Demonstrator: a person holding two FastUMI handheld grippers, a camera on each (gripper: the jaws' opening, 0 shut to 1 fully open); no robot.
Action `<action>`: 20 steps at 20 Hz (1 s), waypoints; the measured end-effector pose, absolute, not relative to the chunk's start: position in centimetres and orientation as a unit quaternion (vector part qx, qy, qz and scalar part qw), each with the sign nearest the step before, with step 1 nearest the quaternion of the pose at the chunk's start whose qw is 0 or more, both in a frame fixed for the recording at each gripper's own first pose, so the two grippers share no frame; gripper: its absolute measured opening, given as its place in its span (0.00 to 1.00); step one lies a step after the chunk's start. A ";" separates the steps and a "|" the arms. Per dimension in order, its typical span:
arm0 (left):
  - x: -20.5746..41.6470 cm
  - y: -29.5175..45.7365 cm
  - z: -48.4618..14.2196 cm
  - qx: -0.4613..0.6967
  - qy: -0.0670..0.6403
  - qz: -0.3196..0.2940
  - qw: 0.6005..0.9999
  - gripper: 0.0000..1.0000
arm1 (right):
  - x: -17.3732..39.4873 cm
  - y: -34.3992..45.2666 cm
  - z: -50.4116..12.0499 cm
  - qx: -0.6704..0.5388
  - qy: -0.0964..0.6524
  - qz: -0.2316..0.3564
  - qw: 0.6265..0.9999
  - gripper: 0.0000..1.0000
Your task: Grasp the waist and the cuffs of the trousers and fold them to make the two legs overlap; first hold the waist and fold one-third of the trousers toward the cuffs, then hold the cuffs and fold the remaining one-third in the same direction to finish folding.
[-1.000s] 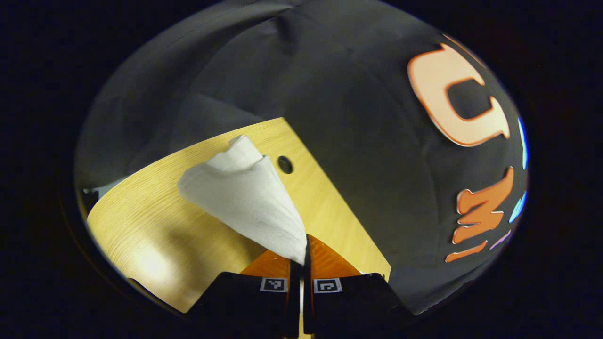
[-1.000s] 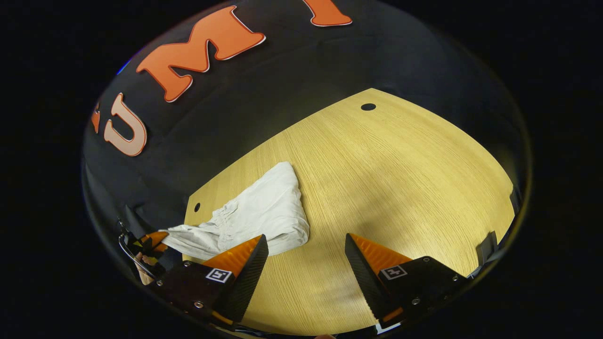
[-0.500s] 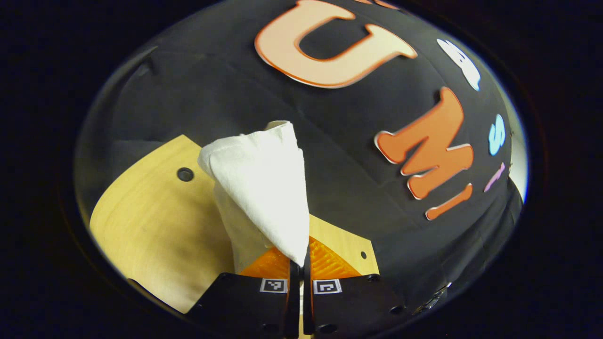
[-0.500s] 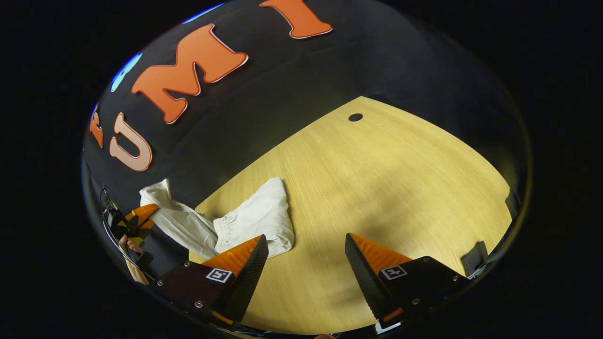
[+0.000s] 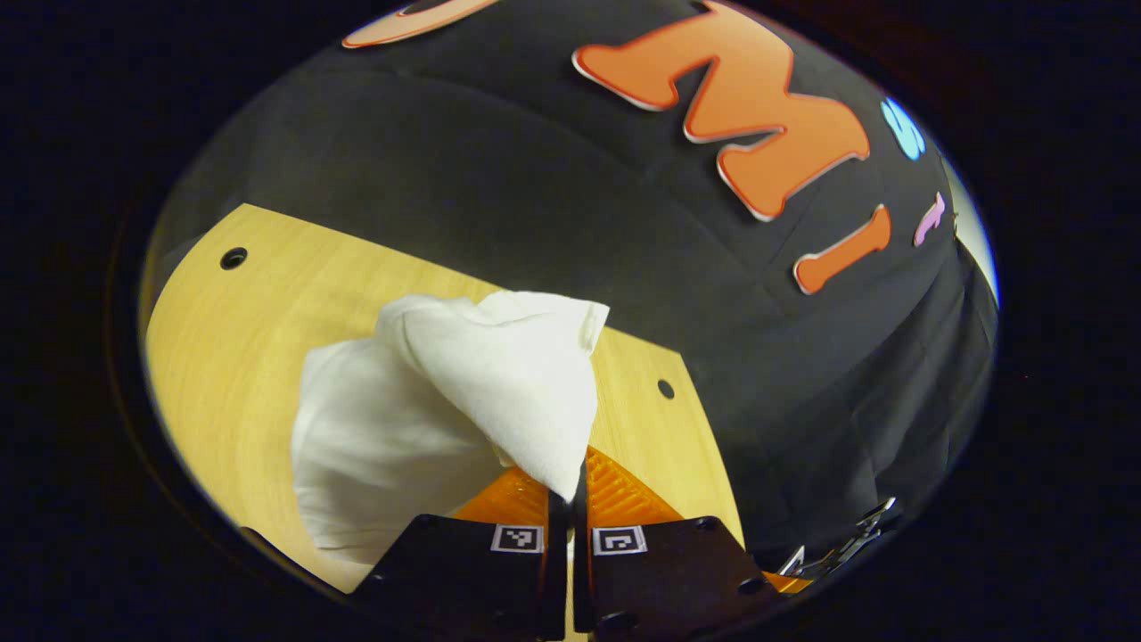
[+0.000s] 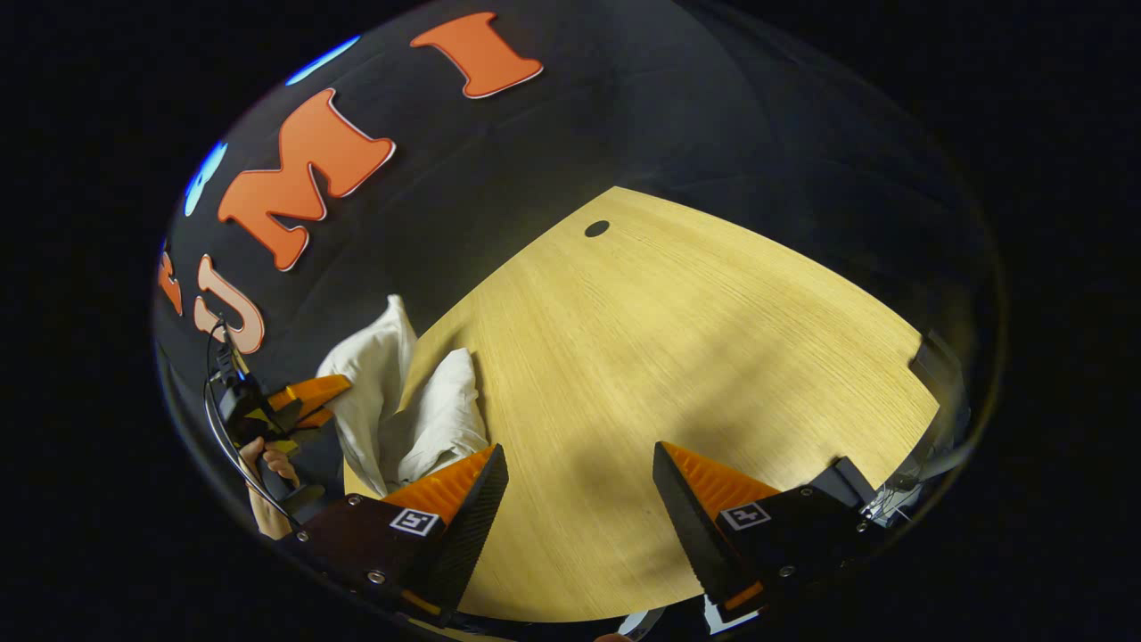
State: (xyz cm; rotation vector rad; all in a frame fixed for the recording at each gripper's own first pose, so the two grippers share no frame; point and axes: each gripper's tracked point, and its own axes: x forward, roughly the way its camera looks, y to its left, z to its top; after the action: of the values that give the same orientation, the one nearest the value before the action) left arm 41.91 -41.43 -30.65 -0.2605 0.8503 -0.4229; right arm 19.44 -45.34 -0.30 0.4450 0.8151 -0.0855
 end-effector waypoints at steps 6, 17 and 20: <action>38.1 -44.9 -37.2 -0.011 0.457 -0.211 0.864 0.06 | 17.6 -48.0 -0.5 0.223 0.396 -0.059 0.889 0.98; 33.8 -45.6 -34.6 0.075 0.411 -0.222 0.881 0.98 | 18.6 -46.2 0.9 0.172 0.393 -0.024 0.903 0.98; 34.1 -43.4 -29.9 0.083 0.355 -0.206 0.908 0.98 | 20.3 -43.2 2.2 0.156 0.388 0.013 0.908 0.99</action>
State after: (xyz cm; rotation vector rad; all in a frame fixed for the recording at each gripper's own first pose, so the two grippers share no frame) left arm 34.12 -43.44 -29.88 0.1718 0.7328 -0.4249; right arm 20.34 -43.20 2.21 0.3225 0.7998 0.0270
